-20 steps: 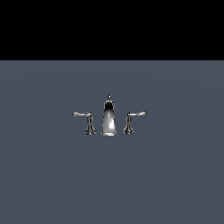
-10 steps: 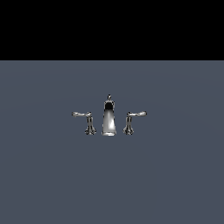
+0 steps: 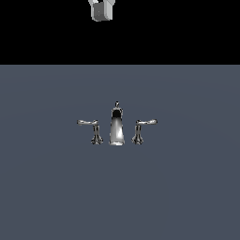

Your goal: Turn on the faucet by rotating a designated handle.

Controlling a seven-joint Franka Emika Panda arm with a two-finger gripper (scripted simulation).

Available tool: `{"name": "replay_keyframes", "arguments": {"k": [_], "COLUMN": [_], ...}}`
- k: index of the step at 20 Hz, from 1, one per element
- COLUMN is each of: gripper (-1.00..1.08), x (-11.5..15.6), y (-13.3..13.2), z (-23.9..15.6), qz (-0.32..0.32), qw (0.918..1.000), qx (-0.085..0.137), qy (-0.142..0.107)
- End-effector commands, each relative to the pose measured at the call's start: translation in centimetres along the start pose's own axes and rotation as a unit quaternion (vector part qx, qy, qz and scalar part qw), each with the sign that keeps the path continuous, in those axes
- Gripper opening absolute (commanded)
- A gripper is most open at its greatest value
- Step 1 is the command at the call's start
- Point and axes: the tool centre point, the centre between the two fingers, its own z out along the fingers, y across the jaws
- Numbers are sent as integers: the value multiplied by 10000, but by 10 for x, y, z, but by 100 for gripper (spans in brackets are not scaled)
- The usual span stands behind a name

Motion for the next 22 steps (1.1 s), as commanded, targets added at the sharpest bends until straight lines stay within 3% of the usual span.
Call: {"name": "replay_keyframes", "arguments": {"k": [1, 12, 22], "gripper": [-100, -100, -100], "x": [15, 83, 147], "y": [-6, -18, -11], "z": [18, 91, 156], "qz": [348, 1776, 3041], "qw": [9994, 9841, 9526], "qx": [7, 17, 10], "qy": [14, 62, 113]}}
